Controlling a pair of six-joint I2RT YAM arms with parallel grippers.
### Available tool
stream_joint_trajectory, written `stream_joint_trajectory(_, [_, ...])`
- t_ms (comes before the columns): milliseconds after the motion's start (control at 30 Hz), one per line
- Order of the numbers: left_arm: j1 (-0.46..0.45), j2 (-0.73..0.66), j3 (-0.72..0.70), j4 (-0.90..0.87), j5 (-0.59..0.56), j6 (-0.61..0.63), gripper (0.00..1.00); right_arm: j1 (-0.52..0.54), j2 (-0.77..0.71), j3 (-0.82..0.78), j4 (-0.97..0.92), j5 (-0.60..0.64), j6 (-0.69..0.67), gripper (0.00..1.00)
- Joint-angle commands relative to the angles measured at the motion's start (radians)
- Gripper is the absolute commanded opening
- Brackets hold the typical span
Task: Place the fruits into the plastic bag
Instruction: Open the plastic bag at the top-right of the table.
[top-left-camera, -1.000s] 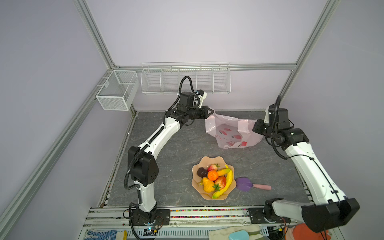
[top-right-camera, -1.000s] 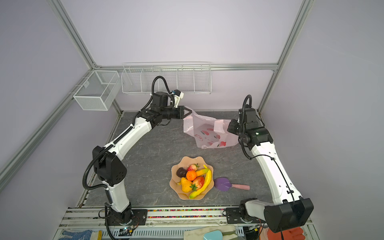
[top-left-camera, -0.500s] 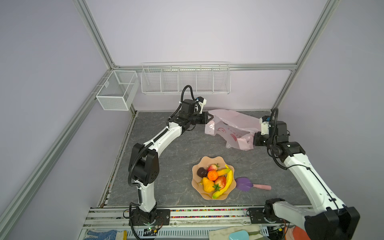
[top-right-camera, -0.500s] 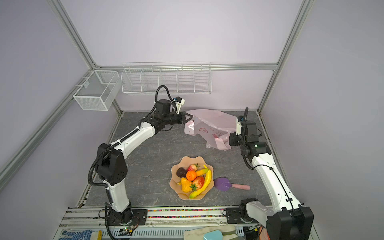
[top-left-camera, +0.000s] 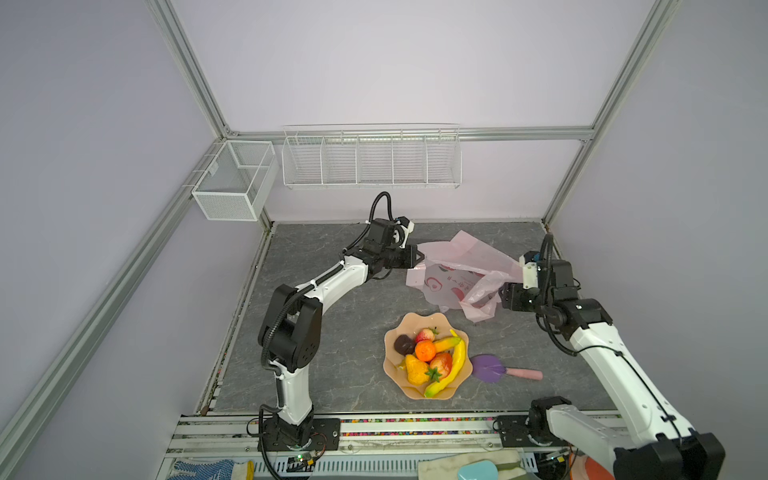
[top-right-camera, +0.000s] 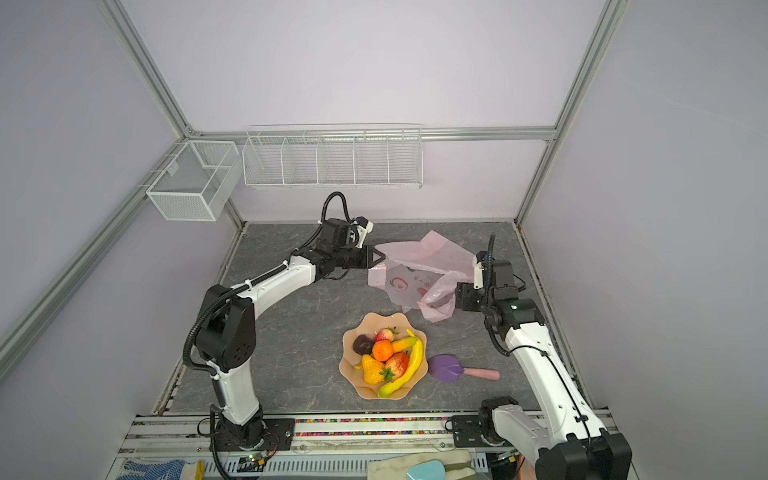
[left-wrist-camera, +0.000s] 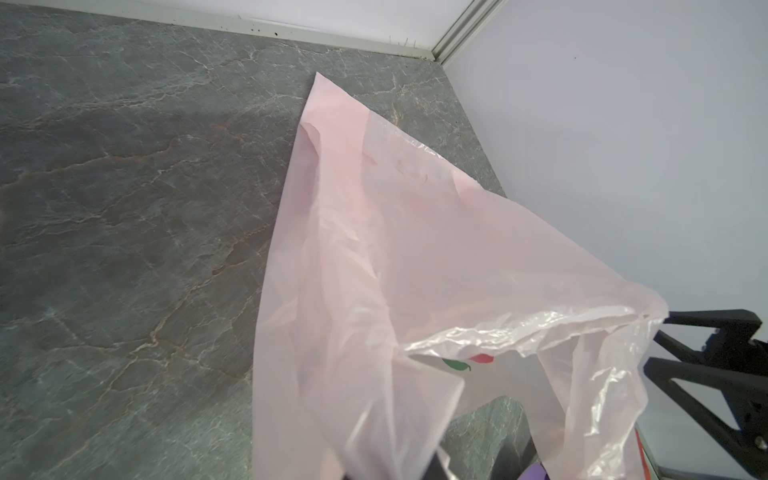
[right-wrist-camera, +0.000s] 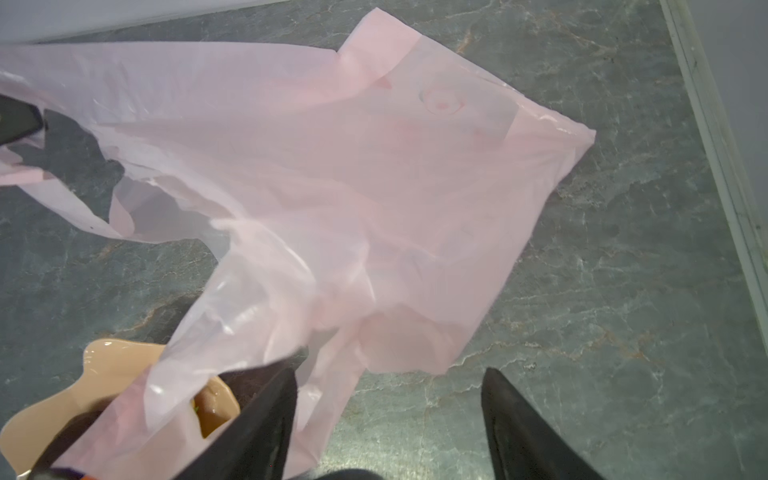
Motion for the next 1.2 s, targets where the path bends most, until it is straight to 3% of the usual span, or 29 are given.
stream_joint_trajectory(0, [-0.008, -0.046, -0.022, 0.045, 0.011, 0.001, 0.0, -0.002, -0.032, 0.068, -0.049, -0.042, 0.005, 0.83])
stream_joint_trajectory(100, [-0.009, -0.052, -0.028, 0.052, 0.01, -0.002, 0.0, 0.031, 0.02, 0.162, -0.102, -0.104, -0.047, 0.87])
stream_joint_trajectory(233, [-0.009, -0.06, -0.025, 0.038, 0.014, 0.007, 0.0, 0.15, 0.137, 0.331, -0.228, 0.014, -0.136, 0.89])
stream_joint_trajectory(567, [-0.01, -0.075, -0.031, 0.02, 0.036, 0.021, 0.0, 0.405, 0.452, 0.568, -0.299, 0.302, -0.331, 0.9])
stream_joint_trajectory(733, [-0.009, -0.085, -0.039, 0.011, 0.034, 0.03, 0.0, 0.42, 0.559, 0.61, -0.296, 0.395, -0.422, 0.9])
stream_joint_trajectory(1000, [-0.009, -0.089, -0.037, -0.013, 0.025, 0.059, 0.0, 0.417, 0.602, 0.581, -0.259, 0.431, -0.514, 0.88])
stream_joint_trajectory(1167, [-0.008, -0.09, -0.021, -0.053, -0.001, 0.094, 0.0, 0.396, 0.633, 0.592, -0.25, 0.454, -0.538, 0.78])
